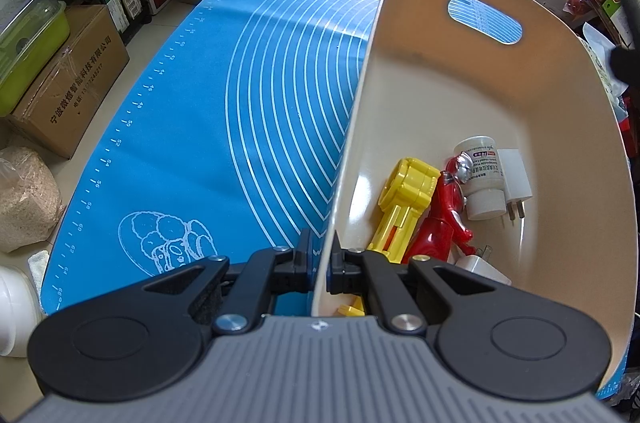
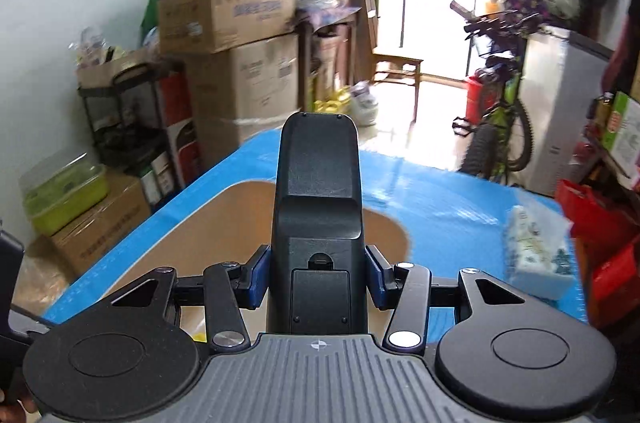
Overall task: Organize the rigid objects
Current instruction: 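Place the black remote upright in the basket and open the right tool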
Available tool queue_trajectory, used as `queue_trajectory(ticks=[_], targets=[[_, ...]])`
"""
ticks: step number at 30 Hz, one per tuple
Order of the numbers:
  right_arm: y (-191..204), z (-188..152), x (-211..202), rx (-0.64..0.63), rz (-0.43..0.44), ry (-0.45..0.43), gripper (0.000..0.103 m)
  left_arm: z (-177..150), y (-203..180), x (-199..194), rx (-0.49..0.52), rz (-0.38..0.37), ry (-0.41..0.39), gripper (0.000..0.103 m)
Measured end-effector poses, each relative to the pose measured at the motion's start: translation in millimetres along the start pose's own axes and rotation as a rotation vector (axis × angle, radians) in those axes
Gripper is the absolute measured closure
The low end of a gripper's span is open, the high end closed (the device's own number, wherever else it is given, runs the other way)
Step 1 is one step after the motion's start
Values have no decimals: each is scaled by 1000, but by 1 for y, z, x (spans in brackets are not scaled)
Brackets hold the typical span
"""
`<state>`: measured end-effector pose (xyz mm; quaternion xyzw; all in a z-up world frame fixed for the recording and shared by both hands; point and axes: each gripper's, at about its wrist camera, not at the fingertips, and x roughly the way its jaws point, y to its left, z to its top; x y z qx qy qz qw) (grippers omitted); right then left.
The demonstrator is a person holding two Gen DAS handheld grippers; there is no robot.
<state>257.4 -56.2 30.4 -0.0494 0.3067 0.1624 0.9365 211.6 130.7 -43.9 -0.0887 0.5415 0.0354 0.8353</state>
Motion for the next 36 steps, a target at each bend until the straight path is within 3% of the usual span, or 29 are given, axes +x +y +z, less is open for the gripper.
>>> queue_trajectory(ticks=[7, 22, 29, 36], targets=[[38, -17, 37, -52, 11, 146, 49, 0, 0, 0, 0, 0, 0, 96], [61, -43, 80, -103, -11, 431, 49, 0, 0, 0, 0, 0, -1, 96], [59, -41, 76, -70, -2, 437, 40, 1, -1, 2, 1, 2, 1, 96], [38, -17, 36, -11, 11, 273, 30, 2, -1, 3, -2, -1, 3, 96]])
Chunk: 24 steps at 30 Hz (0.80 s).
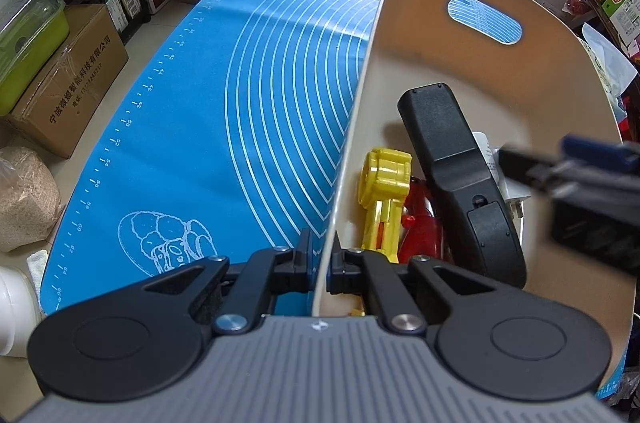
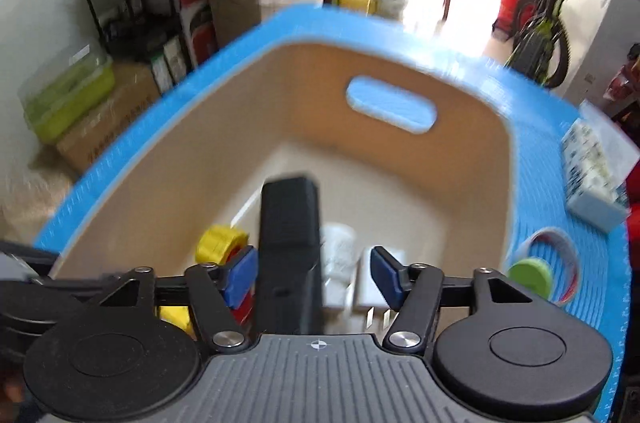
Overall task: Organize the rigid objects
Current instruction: 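Place the black remote upright in the basket and open the right tool, then move the right tool to the green tin and grasp it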
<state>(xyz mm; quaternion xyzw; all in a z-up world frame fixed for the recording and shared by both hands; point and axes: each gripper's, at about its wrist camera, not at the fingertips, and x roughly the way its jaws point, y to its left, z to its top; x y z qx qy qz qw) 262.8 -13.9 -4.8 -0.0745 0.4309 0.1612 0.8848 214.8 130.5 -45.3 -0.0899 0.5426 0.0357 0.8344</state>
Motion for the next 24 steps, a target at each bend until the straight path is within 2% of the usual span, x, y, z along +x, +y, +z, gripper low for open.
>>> queue_trajectory(ticks=[6, 11, 18, 24], targets=[[-30, 5, -38, 39, -56, -154, 27, 0, -2, 0, 1, 2, 0, 96], [-70, 1, -53, 91, -134, -202, 21, 0, -2, 0, 1, 3, 0, 96], [-130, -21, -33, 208, -238, -160, 21, 0, -2, 0, -2, 0, 1, 96], [-148, -42, 1, 218, -234, -108, 21, 0, -2, 0, -2, -1, 1, 96]])
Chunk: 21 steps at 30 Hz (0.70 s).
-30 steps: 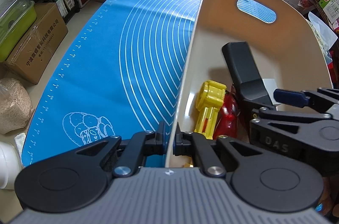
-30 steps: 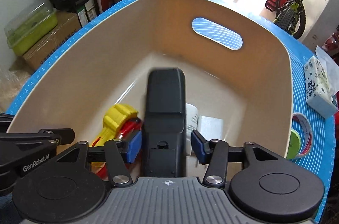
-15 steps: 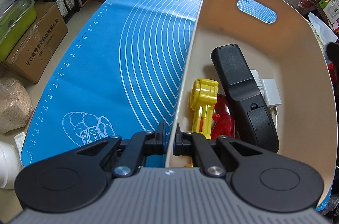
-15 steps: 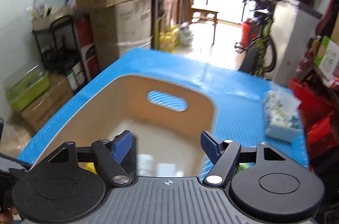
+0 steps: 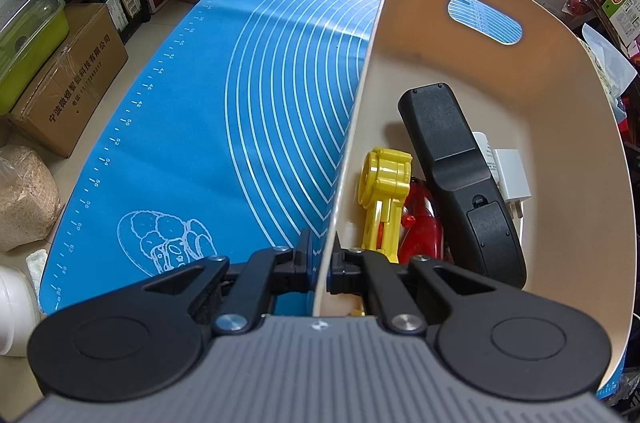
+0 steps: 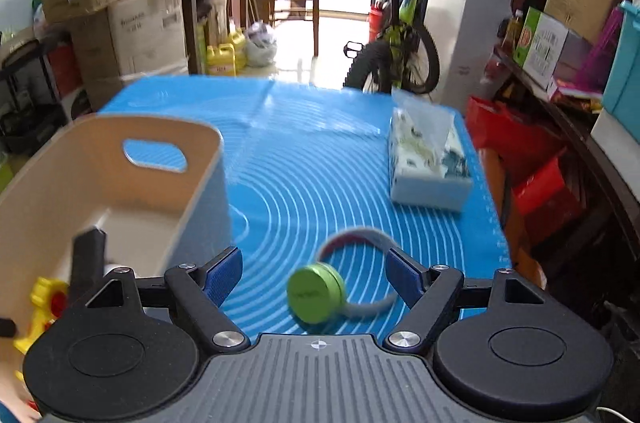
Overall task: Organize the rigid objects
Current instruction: 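Move the right tool to the green tin and grasp it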
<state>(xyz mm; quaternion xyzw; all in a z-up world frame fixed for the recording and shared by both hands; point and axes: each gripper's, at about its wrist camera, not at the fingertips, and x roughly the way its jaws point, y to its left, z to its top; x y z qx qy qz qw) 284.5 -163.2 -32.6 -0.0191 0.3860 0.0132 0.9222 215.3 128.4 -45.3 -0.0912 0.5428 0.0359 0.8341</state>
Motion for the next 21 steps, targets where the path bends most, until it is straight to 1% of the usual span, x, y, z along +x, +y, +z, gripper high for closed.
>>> queue_trajectory(ticks=[4, 7, 12, 14, 16, 18, 20, 21], targets=[[2, -9, 18, 2, 17, 23, 21, 0, 0, 0, 1, 0, 0, 96], [6, -12, 29, -6, 9, 32, 22, 0, 0, 0, 1, 1, 0, 96], [2, -16, 50, 1, 7, 54, 22, 0, 0, 1, 3, 1, 1, 96], [1, -18, 59, -4, 0, 68, 24, 0, -1, 1, 3, -1, 3, 96], [0, -20, 65, -16, -6, 83, 30, 0, -1, 1, 4, 0, 3, 96], [0, -22, 70, -27, -17, 89, 33, 0, -2, 1, 7, 2, 3, 96], [-1, -24, 70, -28, 5, 89, 39, 0, -2, 1, 7, 3, 3, 96], [-1, -25, 69, -35, 20, 83, 46, 0, -2, 1, 7, 3, 3, 96]])
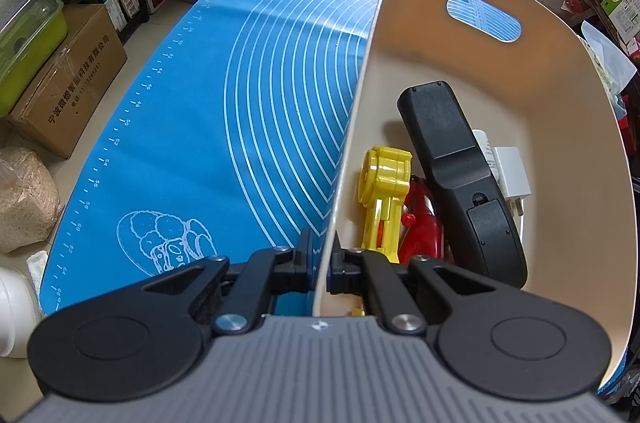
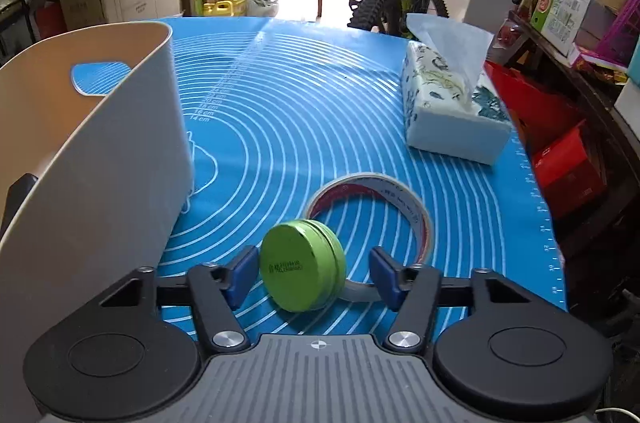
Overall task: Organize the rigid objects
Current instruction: 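Move the right tool to the green tin and grasp it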
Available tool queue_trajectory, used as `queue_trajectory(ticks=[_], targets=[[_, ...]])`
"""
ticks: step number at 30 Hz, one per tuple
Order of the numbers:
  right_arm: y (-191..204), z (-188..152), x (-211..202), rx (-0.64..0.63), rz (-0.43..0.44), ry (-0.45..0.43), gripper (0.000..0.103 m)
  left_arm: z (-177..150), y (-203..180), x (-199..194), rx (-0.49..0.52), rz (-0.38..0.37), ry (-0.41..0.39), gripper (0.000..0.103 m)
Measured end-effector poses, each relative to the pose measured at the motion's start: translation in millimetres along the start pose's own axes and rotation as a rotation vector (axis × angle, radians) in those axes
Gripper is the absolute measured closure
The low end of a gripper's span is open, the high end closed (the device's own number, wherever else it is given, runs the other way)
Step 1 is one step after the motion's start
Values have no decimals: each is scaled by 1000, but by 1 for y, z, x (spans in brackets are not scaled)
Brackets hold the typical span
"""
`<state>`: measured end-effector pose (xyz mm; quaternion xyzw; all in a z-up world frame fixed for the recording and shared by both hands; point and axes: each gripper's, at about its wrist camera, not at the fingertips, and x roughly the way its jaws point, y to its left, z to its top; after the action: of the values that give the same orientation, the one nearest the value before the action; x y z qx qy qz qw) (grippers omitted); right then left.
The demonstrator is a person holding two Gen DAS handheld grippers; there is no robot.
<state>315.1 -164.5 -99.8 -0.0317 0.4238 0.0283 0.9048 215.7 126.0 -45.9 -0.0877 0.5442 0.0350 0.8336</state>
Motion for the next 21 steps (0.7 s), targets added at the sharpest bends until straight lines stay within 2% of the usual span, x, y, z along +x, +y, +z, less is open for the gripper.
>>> queue_trajectory(ticks=[1, 2, 4, 5, 8, 14, 21], targets=[[2, -1, -2, -14, 4, -11, 56, 0, 0, 0, 0, 0, 0, 96], [4, -1, -4, -30, 1, -17, 57, 0, 0, 0, 0, 1, 0, 96], [8, -2, -8, -49, 5, -26, 71, 0, 0, 0, 1, 2, -1, 96], [9, -2, -10, -51, 14, -25, 73, -1, 0, 0, 0, 2, -1, 96], [13, -2, -16, -62, -13, -28, 73, -1, 1, 0, 0, 2, -1, 96], [10, 2, -39, -29, -1, -51, 74, -1, 2, 0, -1, -1, -1, 96], [9, 14, -85, 4, 31, -150, 74, -2, 1, 0, -1, 2, 0, 96]])
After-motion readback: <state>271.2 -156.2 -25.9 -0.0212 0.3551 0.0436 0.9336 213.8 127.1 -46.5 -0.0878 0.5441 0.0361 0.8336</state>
